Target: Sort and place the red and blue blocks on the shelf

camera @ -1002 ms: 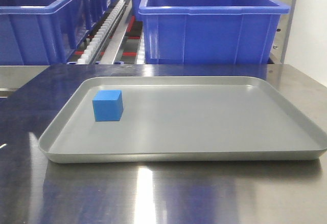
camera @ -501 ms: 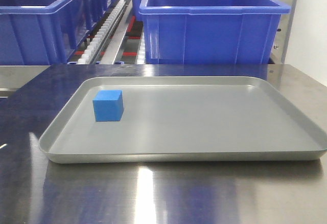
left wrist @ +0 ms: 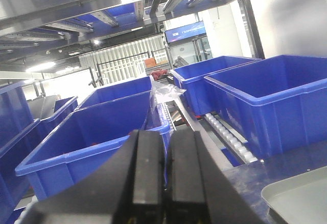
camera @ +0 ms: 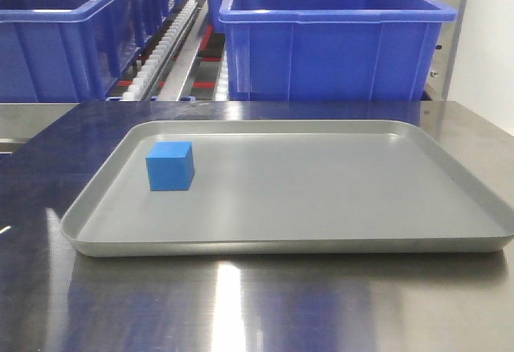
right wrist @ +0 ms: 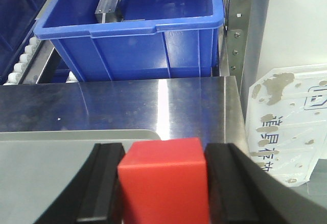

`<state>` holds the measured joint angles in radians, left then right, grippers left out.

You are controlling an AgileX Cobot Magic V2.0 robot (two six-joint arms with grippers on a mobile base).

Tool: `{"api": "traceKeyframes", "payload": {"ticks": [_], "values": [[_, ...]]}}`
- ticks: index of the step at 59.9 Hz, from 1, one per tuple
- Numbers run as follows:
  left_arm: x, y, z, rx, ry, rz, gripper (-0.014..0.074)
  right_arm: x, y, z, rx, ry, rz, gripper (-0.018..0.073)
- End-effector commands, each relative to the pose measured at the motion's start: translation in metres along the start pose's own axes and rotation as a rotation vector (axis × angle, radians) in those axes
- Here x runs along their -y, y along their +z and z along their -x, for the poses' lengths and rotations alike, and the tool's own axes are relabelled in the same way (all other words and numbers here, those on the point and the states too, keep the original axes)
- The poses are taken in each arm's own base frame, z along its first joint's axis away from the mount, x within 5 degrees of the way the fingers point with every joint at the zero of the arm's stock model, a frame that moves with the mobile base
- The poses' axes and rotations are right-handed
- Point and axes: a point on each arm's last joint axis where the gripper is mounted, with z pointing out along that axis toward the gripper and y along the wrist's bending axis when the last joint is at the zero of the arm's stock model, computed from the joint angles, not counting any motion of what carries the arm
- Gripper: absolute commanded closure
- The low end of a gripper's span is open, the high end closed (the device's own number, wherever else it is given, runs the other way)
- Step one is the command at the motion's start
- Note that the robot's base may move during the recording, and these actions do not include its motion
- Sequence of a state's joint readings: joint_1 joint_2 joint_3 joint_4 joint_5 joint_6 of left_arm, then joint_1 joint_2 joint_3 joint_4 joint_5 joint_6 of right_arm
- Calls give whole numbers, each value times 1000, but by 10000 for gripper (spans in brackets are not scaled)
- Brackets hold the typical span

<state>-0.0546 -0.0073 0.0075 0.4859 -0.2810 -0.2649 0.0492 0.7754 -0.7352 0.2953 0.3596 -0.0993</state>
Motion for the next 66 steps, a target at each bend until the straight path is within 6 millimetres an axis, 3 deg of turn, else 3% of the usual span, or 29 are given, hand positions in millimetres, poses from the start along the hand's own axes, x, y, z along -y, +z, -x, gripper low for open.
{"api": "traceKeyframes", "payload": {"ticks": [1,50,61,66], "values": [[4,-3,-5,45,-33,-23,471,-1,-6,17,116,-4,-7,502],[5,-3,-5,49,-57,-35,471,-1,-6,17,115,-4,-7,502],[-6,6,11,-29,-191,5,471,-1,-6,17,115,-4,-7,502],[-16,24,33,-148,-240,29,471,-1,-6,17,115,-4,-7,502]]}}
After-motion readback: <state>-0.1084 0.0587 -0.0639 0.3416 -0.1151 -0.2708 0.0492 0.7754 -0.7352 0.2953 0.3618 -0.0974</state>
